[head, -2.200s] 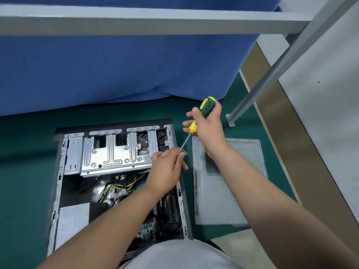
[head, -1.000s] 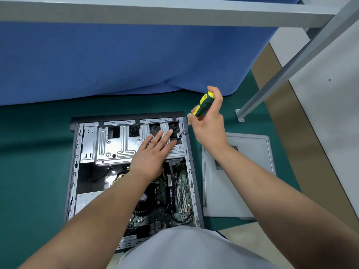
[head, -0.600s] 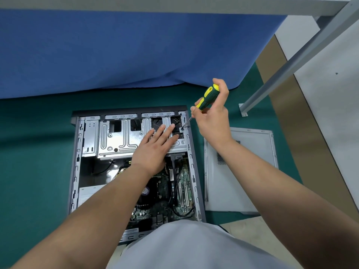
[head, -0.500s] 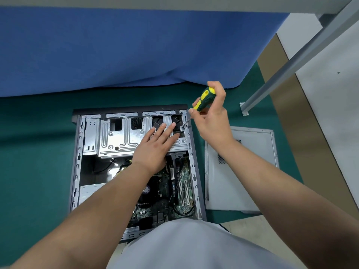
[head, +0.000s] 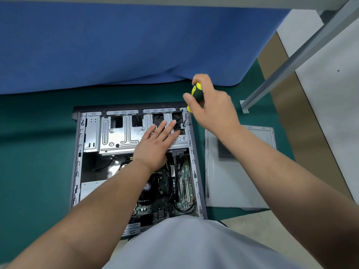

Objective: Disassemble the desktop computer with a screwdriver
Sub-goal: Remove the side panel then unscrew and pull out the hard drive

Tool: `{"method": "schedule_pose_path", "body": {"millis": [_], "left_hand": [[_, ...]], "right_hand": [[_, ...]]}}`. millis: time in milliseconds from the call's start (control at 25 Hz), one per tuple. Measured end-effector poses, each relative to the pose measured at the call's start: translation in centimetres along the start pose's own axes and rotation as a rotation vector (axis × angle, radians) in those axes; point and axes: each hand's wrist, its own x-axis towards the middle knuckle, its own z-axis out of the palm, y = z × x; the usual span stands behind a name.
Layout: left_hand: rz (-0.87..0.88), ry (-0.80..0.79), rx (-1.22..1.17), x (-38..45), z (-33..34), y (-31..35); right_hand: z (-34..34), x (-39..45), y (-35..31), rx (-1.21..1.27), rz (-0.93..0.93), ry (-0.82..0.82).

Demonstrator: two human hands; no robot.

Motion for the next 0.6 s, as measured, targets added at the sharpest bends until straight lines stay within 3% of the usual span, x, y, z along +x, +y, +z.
{"method": "schedule_pose_path", "body": {"millis": [160,360,480,600], "left_hand": [[-0.003,-0.002,-0.013,0.0,0.0,0.0],[-0.002,0.003,-0.018,0.0,-0.1,0.0],[-0.004,0.003,-0.002,-0.1,0.0,0.1],[0.0,0.011,-0.004,-0.1,-0.1,0.0]], "right_hand": [[-1.3,1.8,-1.0,-0.5,-0.023,0.106],[-3.2,2.8,-0.9,-0.314,-0.254,-0.231],[-3.6,3.0,-1.1,-0.438,-0.146,-0.137],[-3.9,3.1,-0.8,-0.411,-0.303,-0.239]]}}
